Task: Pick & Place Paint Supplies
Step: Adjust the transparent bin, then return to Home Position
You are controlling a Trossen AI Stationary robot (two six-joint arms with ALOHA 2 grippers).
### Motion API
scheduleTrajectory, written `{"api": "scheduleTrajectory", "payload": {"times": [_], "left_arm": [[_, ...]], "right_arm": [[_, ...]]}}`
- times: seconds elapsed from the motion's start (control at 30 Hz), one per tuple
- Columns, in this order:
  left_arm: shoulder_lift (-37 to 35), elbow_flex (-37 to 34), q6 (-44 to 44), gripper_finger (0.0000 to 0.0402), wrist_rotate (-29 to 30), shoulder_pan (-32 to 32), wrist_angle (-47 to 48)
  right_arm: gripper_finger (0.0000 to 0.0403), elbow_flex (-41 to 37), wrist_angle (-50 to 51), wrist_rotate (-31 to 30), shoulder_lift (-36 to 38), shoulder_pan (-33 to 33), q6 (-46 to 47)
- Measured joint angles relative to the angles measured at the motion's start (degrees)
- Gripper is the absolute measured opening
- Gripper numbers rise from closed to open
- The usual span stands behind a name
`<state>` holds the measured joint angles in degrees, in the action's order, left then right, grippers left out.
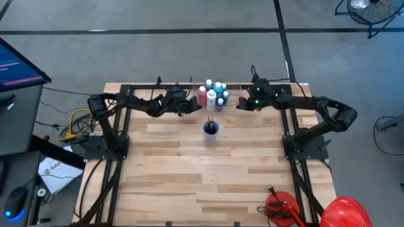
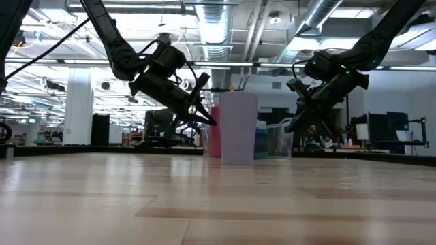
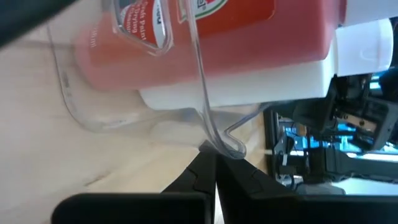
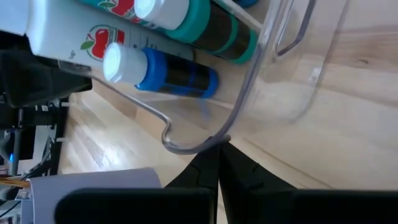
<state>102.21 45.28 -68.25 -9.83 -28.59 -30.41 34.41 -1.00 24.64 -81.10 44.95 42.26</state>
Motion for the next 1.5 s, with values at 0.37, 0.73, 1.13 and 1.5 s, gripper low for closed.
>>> {"api": "scheduleTrajectory", "payload": {"times": [0.37, 0.73, 1.13, 1.5], "left_arm": [[-0.02, 0.0, 0.2, 0.0001, 0.57, -2.14, -0.09], [-2.03, -0.04, 4.92, 0.0001, -2.58, -1.54, 5.1], [-13.77, 0.01, 13.54, 0.0001, -0.11, -1.47, 9.17], [-26.65, -0.02, 26.17, 0.0001, 0.56, 2.34, 9.41]], "right_arm": [[0.0, -0.02, -0.94, 2.32, -0.02, 3.42, -1.29], [0.0, -0.02, 0.78, 3.1, 4.57, 1.37, -0.8], [0.0, 1.9, 0.42, 3.61, 21.1, -2.81, -6.26], [0.0, 1.9, 6.64, -10.71, 37.08, -19.99, -6.93]]}}
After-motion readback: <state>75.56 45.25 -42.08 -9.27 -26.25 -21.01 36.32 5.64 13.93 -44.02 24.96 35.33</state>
